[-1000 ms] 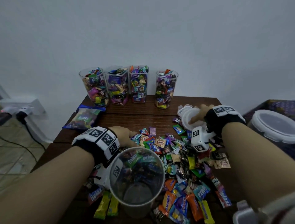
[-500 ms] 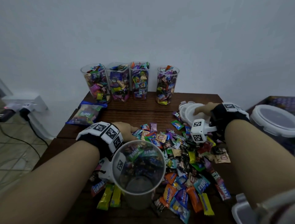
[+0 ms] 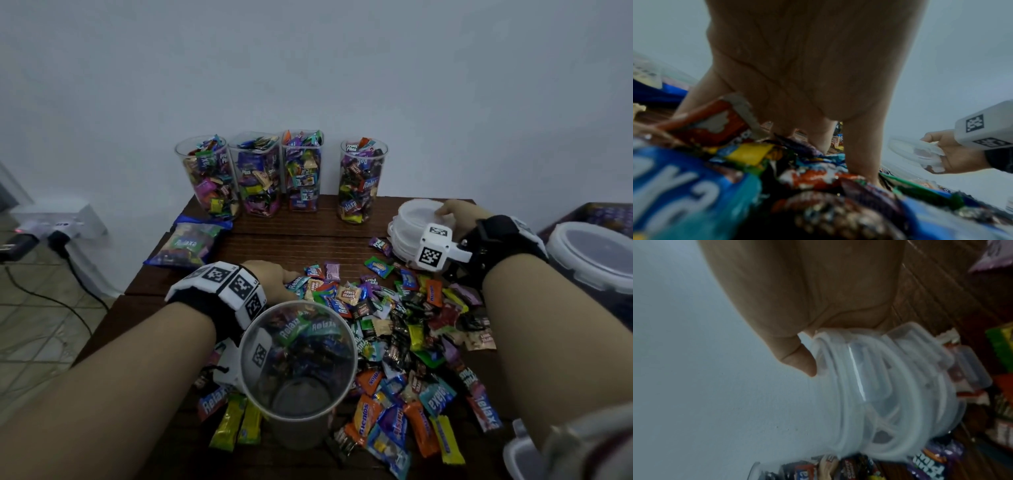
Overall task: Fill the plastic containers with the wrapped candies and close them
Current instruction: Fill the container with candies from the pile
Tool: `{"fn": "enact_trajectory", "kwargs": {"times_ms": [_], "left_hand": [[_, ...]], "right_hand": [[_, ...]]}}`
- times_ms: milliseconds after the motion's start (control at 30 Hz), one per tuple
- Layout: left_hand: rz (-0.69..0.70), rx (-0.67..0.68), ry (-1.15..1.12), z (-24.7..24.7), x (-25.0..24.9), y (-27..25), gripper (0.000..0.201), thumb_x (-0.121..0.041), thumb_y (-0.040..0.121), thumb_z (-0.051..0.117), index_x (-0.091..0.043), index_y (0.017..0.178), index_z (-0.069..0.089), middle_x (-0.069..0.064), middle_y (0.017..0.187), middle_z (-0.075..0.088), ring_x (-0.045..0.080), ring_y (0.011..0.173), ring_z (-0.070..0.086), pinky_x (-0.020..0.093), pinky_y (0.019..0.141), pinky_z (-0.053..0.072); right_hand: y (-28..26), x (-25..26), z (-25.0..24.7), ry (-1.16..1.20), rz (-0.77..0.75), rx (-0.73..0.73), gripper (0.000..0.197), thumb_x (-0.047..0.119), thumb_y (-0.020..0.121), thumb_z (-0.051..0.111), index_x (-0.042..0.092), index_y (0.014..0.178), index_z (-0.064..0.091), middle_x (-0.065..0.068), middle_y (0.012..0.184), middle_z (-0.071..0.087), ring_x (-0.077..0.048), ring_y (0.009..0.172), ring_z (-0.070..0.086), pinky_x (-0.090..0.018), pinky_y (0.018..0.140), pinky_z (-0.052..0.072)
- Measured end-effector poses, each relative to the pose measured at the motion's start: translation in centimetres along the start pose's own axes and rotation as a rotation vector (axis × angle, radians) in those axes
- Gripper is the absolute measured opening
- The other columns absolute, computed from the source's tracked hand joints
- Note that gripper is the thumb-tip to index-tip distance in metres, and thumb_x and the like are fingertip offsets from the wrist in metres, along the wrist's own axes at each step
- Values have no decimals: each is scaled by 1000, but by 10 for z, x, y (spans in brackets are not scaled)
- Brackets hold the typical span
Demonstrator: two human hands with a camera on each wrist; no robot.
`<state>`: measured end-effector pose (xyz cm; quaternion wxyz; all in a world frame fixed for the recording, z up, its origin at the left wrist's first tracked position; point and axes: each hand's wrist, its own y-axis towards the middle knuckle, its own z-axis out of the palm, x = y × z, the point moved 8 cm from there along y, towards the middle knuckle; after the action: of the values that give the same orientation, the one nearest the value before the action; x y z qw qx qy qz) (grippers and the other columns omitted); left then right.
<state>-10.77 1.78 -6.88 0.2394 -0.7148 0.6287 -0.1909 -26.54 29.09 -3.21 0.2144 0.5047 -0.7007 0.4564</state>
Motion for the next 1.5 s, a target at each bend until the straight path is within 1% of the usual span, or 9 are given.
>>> {"fn": "enact_trajectory", "kwargs": {"times_ms": [133,267,367,433,533,633,767,967,1500], "left_hand": [[-1,7,3,0,-1,0,71,-59,91,44,-31,151,16,4,154,31,25,135,36,27,96,36],[5,-4,7,-2,-1,1,73,-60,91,44,-30,151,17,5,152,34,25,133,39,26,94,37],[4,-11,18,0,0,1,73,-62,90,44,-32,151,17,4,152,34,24,133,39,25,92,37],[5,-12,23,0,0,2,73,-62,90,43,-32,151,17,4,152,34,25,132,40,27,95,38],[5,-7,34,0,1,2,73,-62,90,43,-31,151,16,6,152,34,25,132,40,29,97,39],[8,-10,46,-1,0,3,74,-63,90,42,-31,151,16,6,152,33,25,133,40,29,98,38],[9,-18,48,-1,-1,2,71,-61,92,41,-31,151,16,5,152,33,25,133,40,30,99,39],[4,-24,46,0,-1,1,69,-61,92,42,-34,150,16,5,151,35,25,131,41,29,96,39],[10,-29,49,-1,-1,1,73,-62,91,41,-30,151,17,4,151,35,24,131,42,24,87,37]], "right_hand": [[13,1,1,54,-35,-28,36,10,97,45,-2,131,44,-18,102,51,-27,62,45,-33,55,38],[26,-3,8,188,12,-58,42,21,91,57,-2,126,50,-16,108,60,-24,65,51,-34,60,46],[36,-6,9,234,13,-107,38,20,88,63,-2,119,58,-12,83,60,-25,66,55,-39,68,49],[33,-8,9,197,4,-116,39,23,87,64,2,119,58,-9,85,60,-23,67,54,-37,65,49],[28,-12,10,76,-22,-87,48,24,90,61,4,132,49,-15,129,56,-25,92,59,-34,76,47],[20,-12,8,-72,-43,-126,48,20,92,57,1,135,45,-17,140,47,-33,125,48,-36,93,42],[13,8,8,-526,-133,-293,72,34,83,67,5,140,35,-22,141,35,-40,127,40,-46,100,38],[12,18,47,-927,-288,-145,98,54,67,76,18,144,26,-19,142,29,-42,127,37,-50,100,38],[31,29,28,-782,-287,-181,80,45,73,72,11,136,37,-21,136,34,-41,117,45,-45,88,42]]}}
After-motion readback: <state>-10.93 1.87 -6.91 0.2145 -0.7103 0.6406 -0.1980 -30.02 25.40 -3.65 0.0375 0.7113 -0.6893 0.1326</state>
